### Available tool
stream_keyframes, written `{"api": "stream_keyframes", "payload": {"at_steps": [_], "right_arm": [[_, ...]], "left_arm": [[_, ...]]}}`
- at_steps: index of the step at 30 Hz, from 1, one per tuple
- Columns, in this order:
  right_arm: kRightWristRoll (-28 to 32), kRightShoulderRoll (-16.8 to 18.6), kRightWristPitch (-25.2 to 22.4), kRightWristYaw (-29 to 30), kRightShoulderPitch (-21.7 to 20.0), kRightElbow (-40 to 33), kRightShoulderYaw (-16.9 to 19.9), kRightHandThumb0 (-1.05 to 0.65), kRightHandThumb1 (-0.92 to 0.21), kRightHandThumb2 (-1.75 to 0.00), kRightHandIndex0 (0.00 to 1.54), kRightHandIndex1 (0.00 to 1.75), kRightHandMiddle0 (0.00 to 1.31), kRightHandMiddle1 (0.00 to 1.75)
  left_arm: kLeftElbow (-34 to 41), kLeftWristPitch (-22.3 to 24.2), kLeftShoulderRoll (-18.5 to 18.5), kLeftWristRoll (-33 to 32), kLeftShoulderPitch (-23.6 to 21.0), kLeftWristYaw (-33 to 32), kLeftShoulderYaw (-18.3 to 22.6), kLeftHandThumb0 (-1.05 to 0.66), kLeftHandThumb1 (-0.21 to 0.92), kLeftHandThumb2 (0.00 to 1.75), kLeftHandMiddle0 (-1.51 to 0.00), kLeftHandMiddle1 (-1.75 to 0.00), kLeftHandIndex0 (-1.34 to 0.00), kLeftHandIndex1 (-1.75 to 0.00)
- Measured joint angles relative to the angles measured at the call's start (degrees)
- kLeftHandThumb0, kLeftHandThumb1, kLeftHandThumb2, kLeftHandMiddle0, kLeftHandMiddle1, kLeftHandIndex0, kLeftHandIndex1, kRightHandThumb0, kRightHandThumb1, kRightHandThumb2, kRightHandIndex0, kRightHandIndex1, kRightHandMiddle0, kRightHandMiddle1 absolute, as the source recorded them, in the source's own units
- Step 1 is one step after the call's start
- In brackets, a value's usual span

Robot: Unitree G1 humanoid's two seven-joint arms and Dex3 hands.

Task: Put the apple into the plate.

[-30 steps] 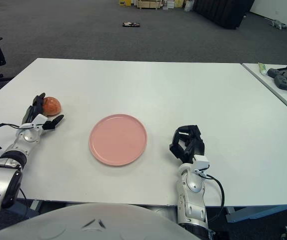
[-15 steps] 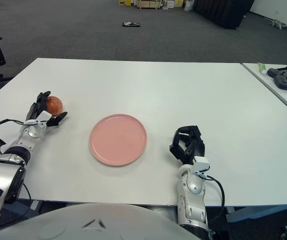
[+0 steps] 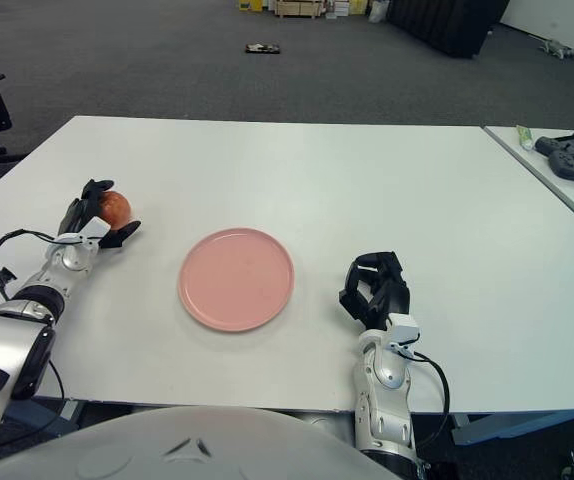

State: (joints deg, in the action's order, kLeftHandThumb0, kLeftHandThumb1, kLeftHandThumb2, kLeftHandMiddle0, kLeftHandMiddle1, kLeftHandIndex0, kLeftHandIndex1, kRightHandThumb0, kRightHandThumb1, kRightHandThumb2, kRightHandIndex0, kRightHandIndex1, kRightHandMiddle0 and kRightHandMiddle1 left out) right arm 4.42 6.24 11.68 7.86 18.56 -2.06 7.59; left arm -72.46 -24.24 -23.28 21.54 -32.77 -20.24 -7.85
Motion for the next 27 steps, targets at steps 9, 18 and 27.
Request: {"api": "stream_keyframes", "payload": {"at_steps": [9, 18, 27], "right_arm": [[0.3, 0.0, 0.1, 0.0, 0.0, 0.0, 0.1, -0.41, -0.56, -1.02, 0.74, 1.75, 0.43, 1.75], [0.4, 0.0, 0.2, 0.2, 0.0, 0.0, 0.3, -0.41, -0.56, -1.02, 0.74, 1.75, 0.43, 1.75], [0.2, -0.3, 0.1, 0.3, 0.0, 0.0, 0.5, -0.41, -0.56, -1.02, 0.75, 1.75, 0.42, 1.75]], "left_arm": [[0.0, 1.8, -0.3, 3.7, -2.4, 0.0, -3.6, -0.96, 0.58, 0.75, 0.00, -0.75, 0.00, -1.07], [-0.6, 3.8, -0.3, 5.3, -4.1, 0.2, -5.8, -0.92, 0.63, 0.74, 0.00, -0.69, 0.00, -1.09], [-1.6, 4.2, -0.5, 6.2, -4.2, 0.4, -6.8, -0.90, 0.66, 0.73, 0.00, -0.68, 0.00, -1.07]]}}
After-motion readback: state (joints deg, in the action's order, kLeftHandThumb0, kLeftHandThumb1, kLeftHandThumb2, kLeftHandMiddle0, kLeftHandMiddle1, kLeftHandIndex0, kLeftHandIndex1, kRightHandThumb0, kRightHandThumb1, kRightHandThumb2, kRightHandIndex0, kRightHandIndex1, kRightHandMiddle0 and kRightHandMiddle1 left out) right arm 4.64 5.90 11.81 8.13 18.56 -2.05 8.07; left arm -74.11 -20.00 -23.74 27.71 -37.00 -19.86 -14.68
